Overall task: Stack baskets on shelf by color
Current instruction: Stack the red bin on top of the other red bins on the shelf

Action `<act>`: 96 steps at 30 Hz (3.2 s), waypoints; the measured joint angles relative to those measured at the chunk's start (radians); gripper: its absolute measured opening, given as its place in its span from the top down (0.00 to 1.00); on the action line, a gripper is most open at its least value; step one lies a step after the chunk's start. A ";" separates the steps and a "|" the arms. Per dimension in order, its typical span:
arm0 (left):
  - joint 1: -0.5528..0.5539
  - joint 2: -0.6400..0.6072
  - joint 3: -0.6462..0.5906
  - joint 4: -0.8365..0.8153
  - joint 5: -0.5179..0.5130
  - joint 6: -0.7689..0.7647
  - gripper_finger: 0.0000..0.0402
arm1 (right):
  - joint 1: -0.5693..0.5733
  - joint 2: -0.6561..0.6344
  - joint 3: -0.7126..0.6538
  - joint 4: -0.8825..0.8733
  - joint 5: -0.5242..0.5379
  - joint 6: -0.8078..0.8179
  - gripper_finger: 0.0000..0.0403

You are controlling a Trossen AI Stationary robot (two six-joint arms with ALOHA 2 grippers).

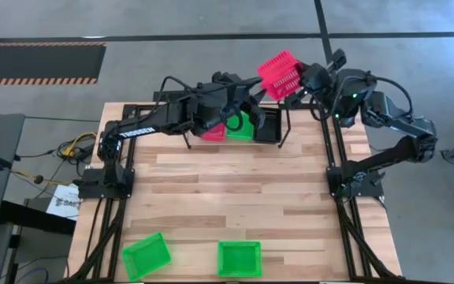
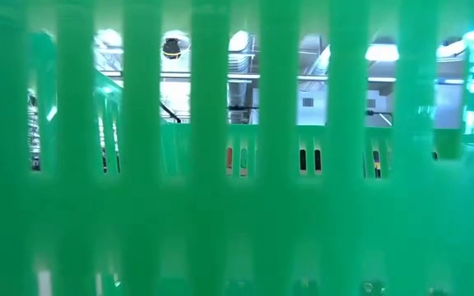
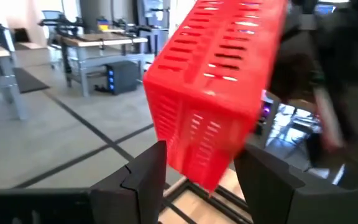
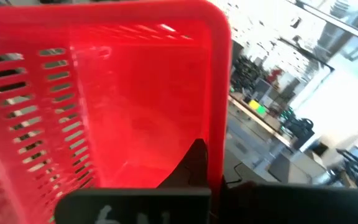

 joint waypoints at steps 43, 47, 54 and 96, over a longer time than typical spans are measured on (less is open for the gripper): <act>0.066 -0.002 0.000 -0.159 -0.038 0.018 1.00 | 0.279 0.050 0.001 -0.126 0.029 0.134 0.53; 0.087 0.003 -0.001 -0.242 -0.057 -0.008 1.00 | 0.411 0.049 0.028 -0.129 0.011 0.130 0.43; 0.145 0.002 0.000 -0.386 -0.047 -0.089 1.00 | 0.611 0.042 0.155 -0.234 0.294 0.097 0.44; 0.463 0.000 -0.028 -1.044 0.508 -0.468 1.00 | 0.203 -0.407 -0.741 -0.761 0.061 1.315 1.00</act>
